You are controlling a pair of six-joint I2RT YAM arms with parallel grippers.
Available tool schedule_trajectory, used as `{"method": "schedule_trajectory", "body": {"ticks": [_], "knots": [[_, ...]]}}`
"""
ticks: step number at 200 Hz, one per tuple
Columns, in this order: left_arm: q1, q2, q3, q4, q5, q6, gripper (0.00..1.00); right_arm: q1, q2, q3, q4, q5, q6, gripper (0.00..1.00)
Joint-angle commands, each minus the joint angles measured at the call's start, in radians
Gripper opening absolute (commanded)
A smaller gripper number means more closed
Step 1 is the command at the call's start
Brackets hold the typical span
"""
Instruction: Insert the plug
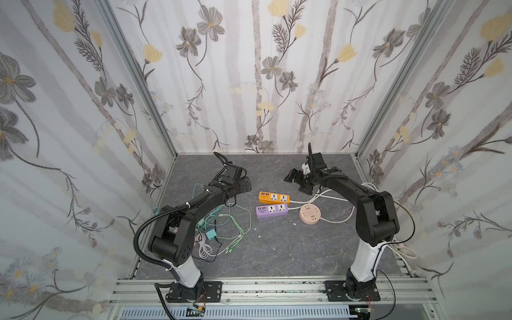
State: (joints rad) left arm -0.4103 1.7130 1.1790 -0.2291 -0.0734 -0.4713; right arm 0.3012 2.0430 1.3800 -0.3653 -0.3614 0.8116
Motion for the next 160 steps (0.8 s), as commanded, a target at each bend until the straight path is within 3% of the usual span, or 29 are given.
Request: {"method": "schedule_trajectory", "body": {"ticks": [1, 54, 77, 108, 160], "knots": [[0.000, 0.051, 0.050, -0.037, 0.104, -0.019, 1.00, -0.007, -0.011, -0.058, 0.243, 0.035, 0.239, 0.93], [-0.020, 0.181, 0.153, -0.075, 0.228, -0.049, 1.00, 0.020, 0.000, -0.161, 0.288, 0.078, 0.526, 0.89], [-0.038, 0.215, 0.181, -0.086, 0.235, -0.053, 1.00, 0.040, -0.021, -0.212, 0.296, 0.130, 0.595, 0.89], [-0.051, 0.242, 0.209, -0.108, 0.236, -0.053, 1.00, 0.052, -0.028, -0.300, 0.379, 0.117, 0.707, 0.87], [-0.056, 0.251, 0.210, -0.117, 0.241, -0.056, 1.00, 0.059, -0.037, -0.340, 0.413, 0.084, 0.721, 0.85]]}}
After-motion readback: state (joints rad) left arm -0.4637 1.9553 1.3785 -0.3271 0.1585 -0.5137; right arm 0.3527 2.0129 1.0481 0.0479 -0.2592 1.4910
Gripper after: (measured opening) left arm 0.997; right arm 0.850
